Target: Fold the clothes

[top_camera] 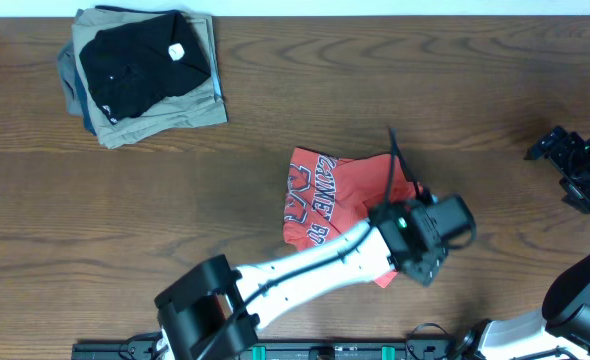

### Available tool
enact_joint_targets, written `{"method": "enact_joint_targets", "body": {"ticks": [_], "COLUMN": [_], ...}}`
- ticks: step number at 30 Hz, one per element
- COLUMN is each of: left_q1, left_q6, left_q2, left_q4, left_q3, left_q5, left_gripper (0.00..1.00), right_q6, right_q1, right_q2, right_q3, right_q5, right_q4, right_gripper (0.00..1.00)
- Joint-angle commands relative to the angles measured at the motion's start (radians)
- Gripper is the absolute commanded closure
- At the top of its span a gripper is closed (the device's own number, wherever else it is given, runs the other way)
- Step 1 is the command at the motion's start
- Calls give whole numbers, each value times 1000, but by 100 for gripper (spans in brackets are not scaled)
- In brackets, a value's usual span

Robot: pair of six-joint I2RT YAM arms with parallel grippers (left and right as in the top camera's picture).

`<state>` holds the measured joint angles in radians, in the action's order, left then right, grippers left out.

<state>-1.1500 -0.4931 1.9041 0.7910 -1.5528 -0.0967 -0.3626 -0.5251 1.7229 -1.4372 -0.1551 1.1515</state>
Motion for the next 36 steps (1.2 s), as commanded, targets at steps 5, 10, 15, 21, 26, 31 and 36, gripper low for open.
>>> {"method": "enact_joint_targets", "body": {"ticks": [5, 10, 15, 21, 26, 31, 36], "left_q1": [132, 171, 171, 171, 171, 171, 171], "left_q6": [14, 82, 81, 80, 80, 81, 81], "left_q2": [9, 79, 153, 208, 221, 220, 220], "left_q4": [-89, -158, -187, -195, -217, -247, -252], "left_q3": [-24, -24, -24, -24, -24, -25, -32], "left_q5": [51, -64, -105, -123, -122, -121, -121], "left_gripper": [25, 24, 25, 25, 50, 74, 87], "right_q6": [1, 1, 1, 1, 1, 1, 1], "right_q1": [-8, -8, -8, -8, -8, -8, -8], "right_q2": [-18, -18, -18, -18, -18, -18, -18], "right_q3": [-12, -12, -11, -12, -12, -12, -12], "right_q5": [10, 10, 10, 10, 10, 10, 10], "right_q4": [0, 0, 0, 0, 0, 0, 0], "right_gripper": [1, 1, 1, 1, 1, 1, 1]}}
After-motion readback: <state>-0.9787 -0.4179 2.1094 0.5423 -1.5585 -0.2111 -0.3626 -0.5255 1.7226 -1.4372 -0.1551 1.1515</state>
